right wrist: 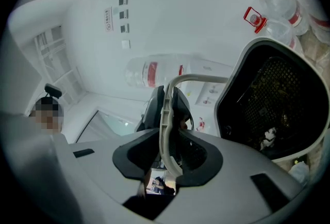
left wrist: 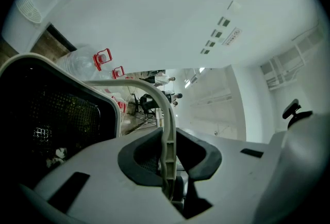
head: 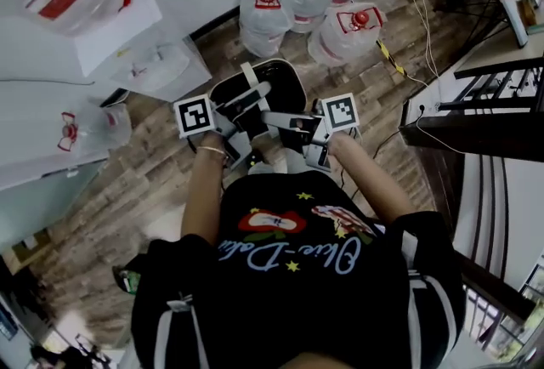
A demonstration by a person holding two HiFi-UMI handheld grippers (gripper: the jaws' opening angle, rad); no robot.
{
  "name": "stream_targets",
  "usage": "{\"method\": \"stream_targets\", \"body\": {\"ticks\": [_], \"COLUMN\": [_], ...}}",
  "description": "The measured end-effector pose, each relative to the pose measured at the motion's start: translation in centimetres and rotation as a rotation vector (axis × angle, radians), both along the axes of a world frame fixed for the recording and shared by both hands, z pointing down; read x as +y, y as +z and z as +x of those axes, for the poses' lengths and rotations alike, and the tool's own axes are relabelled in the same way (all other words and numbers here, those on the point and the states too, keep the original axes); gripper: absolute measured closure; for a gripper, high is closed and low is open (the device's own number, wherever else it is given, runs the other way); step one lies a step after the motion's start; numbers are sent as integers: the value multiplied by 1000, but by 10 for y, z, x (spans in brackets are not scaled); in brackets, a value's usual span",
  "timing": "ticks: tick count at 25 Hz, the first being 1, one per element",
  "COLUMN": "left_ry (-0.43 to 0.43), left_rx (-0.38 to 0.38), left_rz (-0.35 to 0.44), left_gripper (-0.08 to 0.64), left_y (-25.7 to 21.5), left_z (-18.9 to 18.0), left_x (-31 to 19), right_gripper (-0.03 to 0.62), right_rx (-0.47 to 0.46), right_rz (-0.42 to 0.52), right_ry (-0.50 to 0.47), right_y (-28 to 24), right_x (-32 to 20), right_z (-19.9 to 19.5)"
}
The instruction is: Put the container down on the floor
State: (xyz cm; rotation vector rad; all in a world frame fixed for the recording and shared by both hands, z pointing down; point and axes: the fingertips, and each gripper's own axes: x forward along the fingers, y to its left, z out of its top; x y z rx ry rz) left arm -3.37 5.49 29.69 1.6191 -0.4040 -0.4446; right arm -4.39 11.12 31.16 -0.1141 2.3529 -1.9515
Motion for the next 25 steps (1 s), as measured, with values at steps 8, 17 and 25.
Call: {"method": "stream_targets", "body": {"ticks": [8,17,25], "left_ry": [-116,-227,-340], "left_rx": [4,8,-6], "left_rz": [-20,-49,-82], "left_gripper": [503,503,503], "left_y": [9,29,65], "left_z": [3,10,13], "left_x": [-39,-86,-121], "right_gripper": [495,499,500], "right_rx": [12,21,51], "right_rz": [-20,-33,-45], "right_ry": [-122,-229,-333], "right_y": [9,26,56], "right_x": [-38,-85,-122], "right_z": [11,23,33]}}
